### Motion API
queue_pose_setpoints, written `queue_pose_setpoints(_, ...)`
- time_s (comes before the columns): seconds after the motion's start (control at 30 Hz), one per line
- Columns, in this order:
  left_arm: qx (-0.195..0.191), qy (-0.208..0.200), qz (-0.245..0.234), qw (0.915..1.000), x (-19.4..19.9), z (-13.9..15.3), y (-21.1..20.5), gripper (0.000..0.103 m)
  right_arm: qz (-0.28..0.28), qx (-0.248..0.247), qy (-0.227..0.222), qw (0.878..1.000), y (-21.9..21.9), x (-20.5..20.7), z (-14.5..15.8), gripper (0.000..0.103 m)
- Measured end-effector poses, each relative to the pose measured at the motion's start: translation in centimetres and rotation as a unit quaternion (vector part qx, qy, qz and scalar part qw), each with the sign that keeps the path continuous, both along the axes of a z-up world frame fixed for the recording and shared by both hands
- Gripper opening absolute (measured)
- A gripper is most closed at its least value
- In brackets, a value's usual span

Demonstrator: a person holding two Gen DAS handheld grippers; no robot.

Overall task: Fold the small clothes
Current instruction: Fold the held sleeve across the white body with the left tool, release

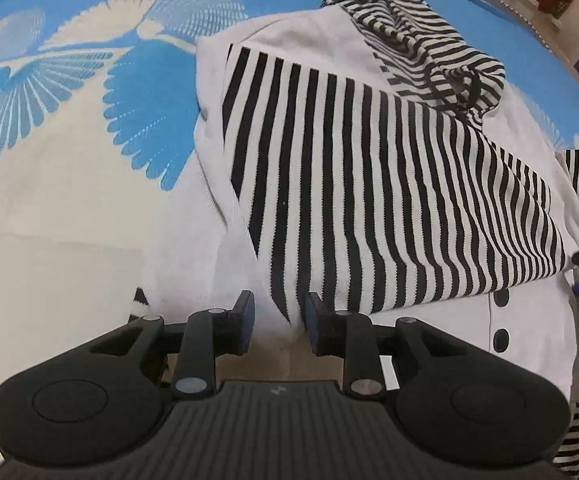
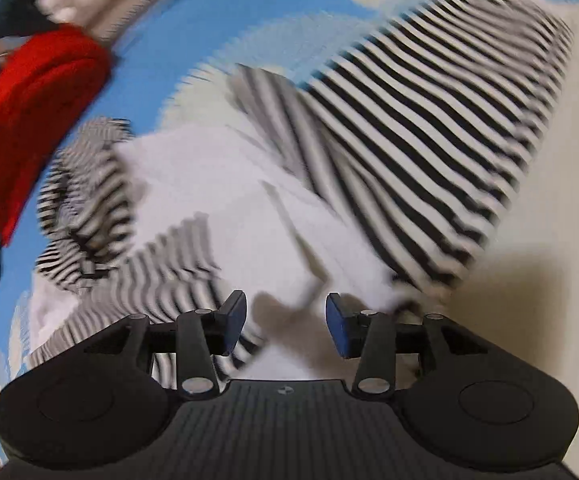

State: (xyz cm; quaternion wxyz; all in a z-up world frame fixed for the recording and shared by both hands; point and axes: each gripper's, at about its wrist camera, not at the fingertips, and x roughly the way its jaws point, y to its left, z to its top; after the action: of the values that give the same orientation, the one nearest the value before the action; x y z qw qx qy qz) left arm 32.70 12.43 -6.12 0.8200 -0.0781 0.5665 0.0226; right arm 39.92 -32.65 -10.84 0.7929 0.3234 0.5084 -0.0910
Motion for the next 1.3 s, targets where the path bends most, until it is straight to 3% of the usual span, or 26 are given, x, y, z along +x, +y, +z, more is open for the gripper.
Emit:
queue_pose_setpoints(0.07, 0.009, -0.023, -0.001, 0.9997, 0.0, 1.4, -0.4, 0.032, -0.008, 0.001, 0.001, 1.000, -0.6, -0.1, 0.2, 0.046)
queue_pose_setpoints(0.23, 0.028, -0.079, -0.022, 0.9962, -0.3, 4.5, -2.3, 0.050, 0.000, -0.030, -0.054, 0.998, -2.4, -1.0, 3.1, 0.046)
queue_pose_setpoints(0.53, 0.045, -0.130, -0.004, 0.9904, -1.1, 6.2, -3.2, 0.050, -0.069, -0.053, -0.067, 0.994, -12.1, -1.2, 4.5, 0.046)
queue_pose_setpoints(0.67, 0.040, -0.133, 0.004, 0.9903, -0.9, 6.3, -2.9, 0.050, -0.110, -0.074, -0.059, 0.989, -16.5, -1.6, 3.5, 0.043)
queue_pose_setpoints(0.77, 0.041, -0.130, 0.002, 0.9906, -0.8, 6.1, -3.0, 0.050, -0.136, -0.052, -0.057, 0.988, -18.6, -1.7, 2.3, 0.039)
queue_pose_setpoints(1.13, 0.035, -0.120, -0.012, 0.9921, -0.7, 5.5, -3.3, 0.050, -0.188, -0.027, -0.054, 0.980, -21.9, -0.3, -1.6, 0.040)
queue_pose_setpoints(1.3, 0.034, -0.114, -0.012, 0.9928, -0.5, 5.1, -3.4, 0.050, -0.207, -0.025, -0.078, 0.975, -22.8, 0.0, -2.8, 0.040)
